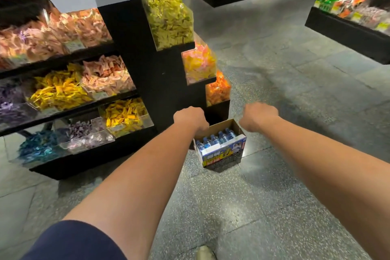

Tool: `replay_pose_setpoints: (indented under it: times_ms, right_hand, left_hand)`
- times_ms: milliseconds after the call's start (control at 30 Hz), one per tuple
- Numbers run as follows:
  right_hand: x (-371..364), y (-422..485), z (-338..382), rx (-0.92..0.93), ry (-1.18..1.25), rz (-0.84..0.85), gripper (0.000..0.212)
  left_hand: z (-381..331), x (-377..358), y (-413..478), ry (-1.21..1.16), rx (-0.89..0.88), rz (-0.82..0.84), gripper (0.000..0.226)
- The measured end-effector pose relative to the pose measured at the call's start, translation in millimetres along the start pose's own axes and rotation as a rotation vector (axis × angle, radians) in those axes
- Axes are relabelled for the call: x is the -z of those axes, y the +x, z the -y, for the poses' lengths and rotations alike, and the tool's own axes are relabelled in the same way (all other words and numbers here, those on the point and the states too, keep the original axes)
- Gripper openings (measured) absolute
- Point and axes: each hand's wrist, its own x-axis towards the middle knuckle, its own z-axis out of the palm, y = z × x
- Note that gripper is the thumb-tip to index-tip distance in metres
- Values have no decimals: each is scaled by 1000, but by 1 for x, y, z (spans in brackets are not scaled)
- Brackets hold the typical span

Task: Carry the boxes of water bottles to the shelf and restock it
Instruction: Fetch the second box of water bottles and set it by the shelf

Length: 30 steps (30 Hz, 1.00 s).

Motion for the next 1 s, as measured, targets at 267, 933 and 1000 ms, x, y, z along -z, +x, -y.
replay_pose_setpoints:
  times_ms: [267,933,1000]
  right_hand:
    - [1,113,-8,-5,-53,58,31]
    - [-76,376,-38,188,-128,292,45]
    - [-94,398,-32,166,-116,304,49]
  left_hand:
    - [-2,-7,110,-21,5,53,27]
    - [-17,-95,327,-202,341,278,32]
    - [-9,-108,351,-207,344,302,34]
